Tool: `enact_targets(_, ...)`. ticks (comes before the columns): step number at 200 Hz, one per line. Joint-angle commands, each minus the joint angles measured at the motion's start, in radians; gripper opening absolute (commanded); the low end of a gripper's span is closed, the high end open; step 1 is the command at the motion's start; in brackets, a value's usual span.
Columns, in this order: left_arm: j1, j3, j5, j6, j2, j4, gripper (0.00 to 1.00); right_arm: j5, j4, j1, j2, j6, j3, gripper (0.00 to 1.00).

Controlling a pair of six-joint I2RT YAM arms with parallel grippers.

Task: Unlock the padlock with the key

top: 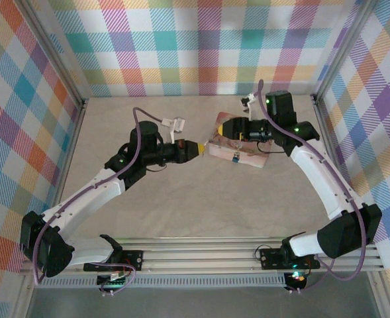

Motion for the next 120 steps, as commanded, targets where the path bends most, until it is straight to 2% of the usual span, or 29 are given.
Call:
enact_targets(1,0.02,-0.034,-0.064,0.037,-0.014,-0.091,0.0,0.328,-0.049,0.002,-0.012,0.129,-0.109,0.43)
enact_targets(26,0.027,-0.059,-0.05,0.039,0.008,-0.077,0.0,0.472,-0.033,0.043,0.009,0.143,-0.199,0.42)
enact_targets(44,0.029,-0.065,-0.036,0.052,0.028,-0.077,0.0,0.54,-0.009,0.06,0.04,0.145,-0.236,0.47)
enact_targets(69,0.031,-0.074,-0.016,0.059,0.056,-0.069,0.0,0.587,0.05,0.067,0.09,0.171,-0.283,0.51)
enact_targets(120,0.035,-0.12,-0.015,0.057,0.048,-0.041,0.0,0.661,0.142,0.108,0.188,0.244,-0.333,0.53)
